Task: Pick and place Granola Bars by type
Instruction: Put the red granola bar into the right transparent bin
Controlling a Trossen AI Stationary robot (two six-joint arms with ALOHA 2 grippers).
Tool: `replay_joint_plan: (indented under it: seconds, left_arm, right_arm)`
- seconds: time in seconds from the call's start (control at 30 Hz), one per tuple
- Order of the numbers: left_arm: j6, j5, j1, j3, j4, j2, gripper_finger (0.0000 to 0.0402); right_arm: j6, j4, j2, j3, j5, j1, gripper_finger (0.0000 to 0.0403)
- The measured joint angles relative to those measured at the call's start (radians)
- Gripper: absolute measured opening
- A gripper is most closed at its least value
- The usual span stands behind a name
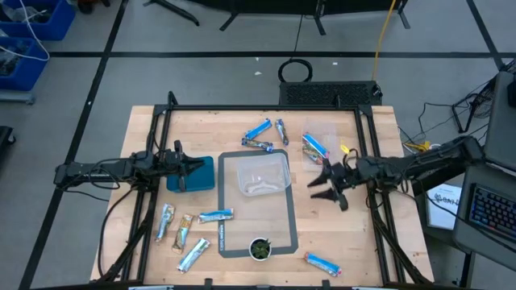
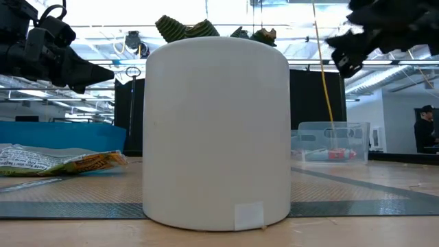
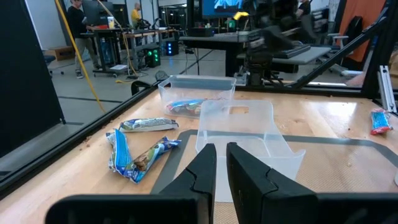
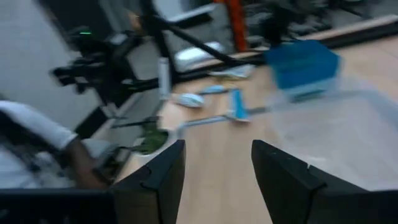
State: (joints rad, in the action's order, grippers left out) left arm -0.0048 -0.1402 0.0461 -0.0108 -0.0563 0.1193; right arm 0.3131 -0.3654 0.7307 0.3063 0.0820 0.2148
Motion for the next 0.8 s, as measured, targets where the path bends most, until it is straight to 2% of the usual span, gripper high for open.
replay_joint_plan:
  seconds: [0.27, 0.5, 0.67, 0.8]
  left_arm:
    - [0.0, 0.0, 0.0, 0.0, 0.0, 0.0, 0.0042]
    - [0.0, 0.0, 0.0, 0.0, 0.0, 0.0, 0.0042]
    - [0.0, 0.0, 0.0, 0.0, 0.0, 0.0, 0.0042]
    - [0.0, 0.0, 0.0, 0.0, 0.0, 0.0, 0.0042]
  right_arm:
    - [0.085, -0.245, 0.028, -0.105, -0.016, 0.273, 0.0175]
    - [0.126, -0.311, 0.11, -0.071, -0.17, 0.488, 0.0174]
    - [0.195, -0.31, 0.322, 0.039, -0.318, 0.619, 0.0164]
    - [0.205, -0.31, 0.55, 0.197, -0.322, 0.677, 0.0158]
